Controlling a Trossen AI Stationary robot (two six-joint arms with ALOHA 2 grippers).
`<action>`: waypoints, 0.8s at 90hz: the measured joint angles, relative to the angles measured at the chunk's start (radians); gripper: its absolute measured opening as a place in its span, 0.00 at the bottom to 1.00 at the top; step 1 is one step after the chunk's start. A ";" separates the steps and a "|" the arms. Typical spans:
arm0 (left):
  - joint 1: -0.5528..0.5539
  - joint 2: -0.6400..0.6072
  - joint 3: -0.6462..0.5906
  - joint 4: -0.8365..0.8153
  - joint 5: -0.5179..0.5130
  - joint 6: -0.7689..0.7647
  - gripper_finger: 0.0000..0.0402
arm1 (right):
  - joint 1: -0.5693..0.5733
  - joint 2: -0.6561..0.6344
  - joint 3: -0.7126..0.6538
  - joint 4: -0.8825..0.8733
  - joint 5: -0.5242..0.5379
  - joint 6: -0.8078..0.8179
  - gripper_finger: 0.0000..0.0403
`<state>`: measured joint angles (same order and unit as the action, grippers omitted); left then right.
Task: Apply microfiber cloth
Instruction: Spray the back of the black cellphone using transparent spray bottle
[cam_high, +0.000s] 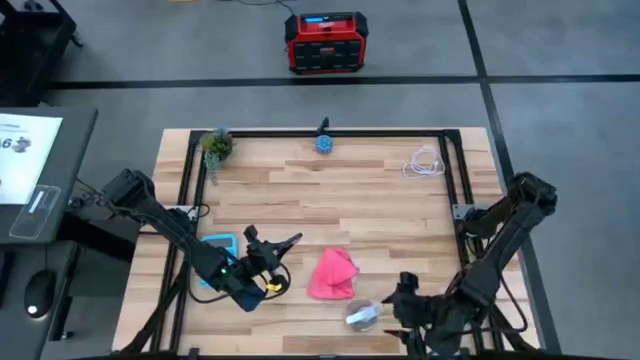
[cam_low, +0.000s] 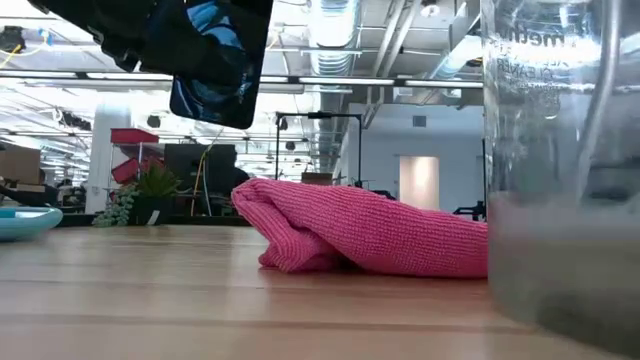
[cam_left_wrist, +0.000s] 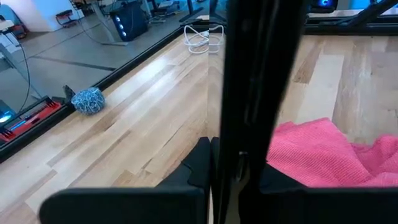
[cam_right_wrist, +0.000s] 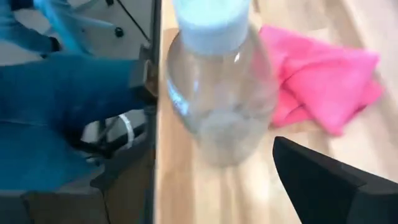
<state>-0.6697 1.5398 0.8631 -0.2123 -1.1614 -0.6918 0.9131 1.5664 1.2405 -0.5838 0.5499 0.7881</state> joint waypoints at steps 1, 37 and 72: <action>0.000 0.000 0.000 0.000 0.000 0.000 0.03 | 0.000 -0.002 0.003 -0.003 0.007 -0.008 0.77; 0.000 0.000 0.000 0.002 0.000 0.000 0.03 | -0.083 -0.026 0.133 0.029 -0.008 -0.315 0.76; 0.004 0.000 0.000 0.001 0.001 -0.001 0.03 | -0.109 -0.016 0.132 0.054 -0.085 -0.321 0.36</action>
<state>-0.6659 1.5398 0.8631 -0.2108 -1.1604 -0.6929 0.8042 1.5504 1.3727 -0.5300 0.4652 0.4670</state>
